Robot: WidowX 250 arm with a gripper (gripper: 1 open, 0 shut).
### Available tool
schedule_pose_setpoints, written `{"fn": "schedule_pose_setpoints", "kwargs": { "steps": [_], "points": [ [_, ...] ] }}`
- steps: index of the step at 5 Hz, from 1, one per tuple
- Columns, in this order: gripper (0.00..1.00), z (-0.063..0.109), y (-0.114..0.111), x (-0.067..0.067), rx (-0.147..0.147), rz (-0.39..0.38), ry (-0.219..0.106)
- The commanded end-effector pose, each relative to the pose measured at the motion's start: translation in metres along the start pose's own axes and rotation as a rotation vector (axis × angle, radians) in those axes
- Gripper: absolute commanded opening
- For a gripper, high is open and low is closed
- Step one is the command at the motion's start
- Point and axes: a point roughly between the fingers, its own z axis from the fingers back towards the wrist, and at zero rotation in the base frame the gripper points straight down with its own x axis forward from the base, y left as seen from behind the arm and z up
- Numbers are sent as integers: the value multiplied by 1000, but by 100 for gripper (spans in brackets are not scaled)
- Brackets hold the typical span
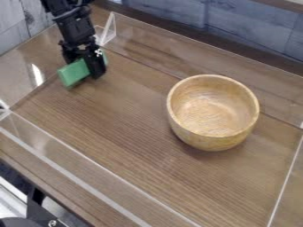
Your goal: Move green stick from inside the wooden bowl to the table next to it
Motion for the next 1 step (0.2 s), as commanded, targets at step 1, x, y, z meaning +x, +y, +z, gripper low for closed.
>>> {"fn": "schedule_pose_setpoints", "kwargs": {
  "steps": [1],
  "points": [
    [100,22,-1,12,31,23,-62]
  ]
}}
